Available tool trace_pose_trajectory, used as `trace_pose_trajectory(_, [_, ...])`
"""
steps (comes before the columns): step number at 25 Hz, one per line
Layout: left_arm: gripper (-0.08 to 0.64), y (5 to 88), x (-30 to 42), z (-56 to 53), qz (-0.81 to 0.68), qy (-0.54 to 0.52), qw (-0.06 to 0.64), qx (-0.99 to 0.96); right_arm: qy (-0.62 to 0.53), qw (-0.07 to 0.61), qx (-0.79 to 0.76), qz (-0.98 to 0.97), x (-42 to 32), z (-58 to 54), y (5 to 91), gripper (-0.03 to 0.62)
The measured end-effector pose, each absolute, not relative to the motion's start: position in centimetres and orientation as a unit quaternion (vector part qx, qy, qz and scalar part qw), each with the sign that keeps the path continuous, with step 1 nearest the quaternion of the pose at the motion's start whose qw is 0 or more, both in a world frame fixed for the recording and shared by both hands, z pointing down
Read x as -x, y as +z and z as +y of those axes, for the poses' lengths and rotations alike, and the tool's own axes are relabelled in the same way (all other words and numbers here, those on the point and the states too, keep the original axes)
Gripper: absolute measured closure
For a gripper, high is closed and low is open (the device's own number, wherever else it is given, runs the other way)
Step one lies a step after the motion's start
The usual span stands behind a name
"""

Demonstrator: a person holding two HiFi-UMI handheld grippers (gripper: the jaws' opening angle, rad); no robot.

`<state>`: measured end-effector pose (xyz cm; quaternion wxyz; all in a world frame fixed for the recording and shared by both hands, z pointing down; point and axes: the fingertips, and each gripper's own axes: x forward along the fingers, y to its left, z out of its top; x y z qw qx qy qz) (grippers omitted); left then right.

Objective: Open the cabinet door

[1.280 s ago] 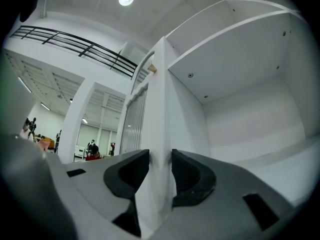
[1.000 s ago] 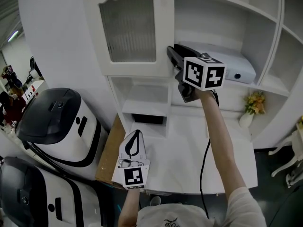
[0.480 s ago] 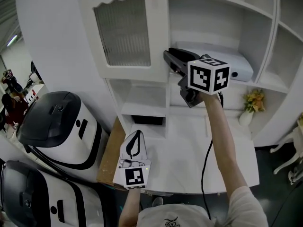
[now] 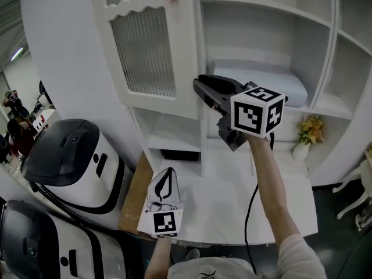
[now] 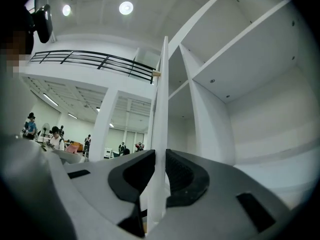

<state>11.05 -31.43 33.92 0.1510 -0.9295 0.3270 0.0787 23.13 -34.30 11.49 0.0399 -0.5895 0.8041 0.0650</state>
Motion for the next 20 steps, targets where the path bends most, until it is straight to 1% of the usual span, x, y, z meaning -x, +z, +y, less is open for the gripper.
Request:
trace_pose_trajectory(14, [0.552, 33.5, -11.8, -29.2, 0.351, 0.063, 0.161, 0.920, 0.075, 0.035, 0.550, 0.831, -20.4, -31.5, 11.5, 0.537])
trace_pose_trajectory(20, [0.552, 33.0, -9.8, -28.0, 0.373, 0.078, 0.161, 0.911, 0.083, 0.014, 0.536, 0.840, -17.4, -31.0, 11.6, 0.543])
